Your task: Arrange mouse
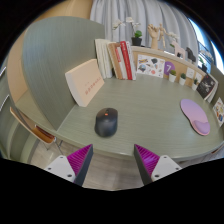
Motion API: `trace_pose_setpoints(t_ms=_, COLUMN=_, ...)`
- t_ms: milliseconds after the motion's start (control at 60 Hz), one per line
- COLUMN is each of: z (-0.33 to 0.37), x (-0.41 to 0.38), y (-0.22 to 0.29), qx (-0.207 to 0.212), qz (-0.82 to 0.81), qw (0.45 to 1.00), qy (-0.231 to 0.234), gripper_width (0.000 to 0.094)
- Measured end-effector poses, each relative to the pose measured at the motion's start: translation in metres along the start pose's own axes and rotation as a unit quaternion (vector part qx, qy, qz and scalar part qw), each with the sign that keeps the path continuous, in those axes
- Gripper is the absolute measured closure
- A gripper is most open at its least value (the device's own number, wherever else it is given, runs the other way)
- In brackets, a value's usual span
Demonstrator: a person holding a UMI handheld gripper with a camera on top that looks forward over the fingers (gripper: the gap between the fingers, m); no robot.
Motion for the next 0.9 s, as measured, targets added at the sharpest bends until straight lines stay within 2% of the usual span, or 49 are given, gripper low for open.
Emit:
trace_pose_setpoints(t_ms=267, z=-0.08, x=-0.026, y=0.031, qx=-0.006, qz=0.0, qw=1.0, qy=-0.019, gripper_width=0.0115)
trace_pose_setpoints(t_ms=367, z=-0.1, x=-0.029, y=0.046, qx=-0.004, qz=0.005, qw=1.0, qy=-0.025, gripper_width=0.0154)
trace_pose_setpoints(t_ms=450, z=-0.11, x=-0.03, y=0.052, qx=-0.01, qz=0.006, qw=1.0, qy=-0.029, gripper_width=0.0228)
trace_pose_setpoints(t_ms=583, z=-0.116, x=-0.027, y=0.055, qx=-0.017, qz=-0.016, qw=0.999, qy=-0.046, gripper_width=0.0409)
trace_pose_setpoints(t_ms=667, z=-0.116, x=-0.025, y=0.055, qx=-0.021, qz=-0.018, qw=0.998, qy=-0.052, gripper_width=0.0454)
trace_pose_setpoints(t_ms=817, z=-0.118, x=-0.026, y=0.056, qx=-0.044, qz=-0.011, qw=0.998, qy=-0.051, gripper_width=0.0588)
trace_pose_setpoints(t_ms=900, z=-0.119, x=-0.025, y=0.057, qx=-0.054, qz=-0.01, qw=0.997, qy=-0.047, gripper_width=0.059)
Point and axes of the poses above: the point between the fingertips, and its own axes, seen from behind it with the camera up: x to the right, y up, z backward, against the way the camera looks, the point moved 5 cm from there along z, backward, against the way the camera looks, and after that the axes turned 10 degrees about x, right-handed, at the moved point
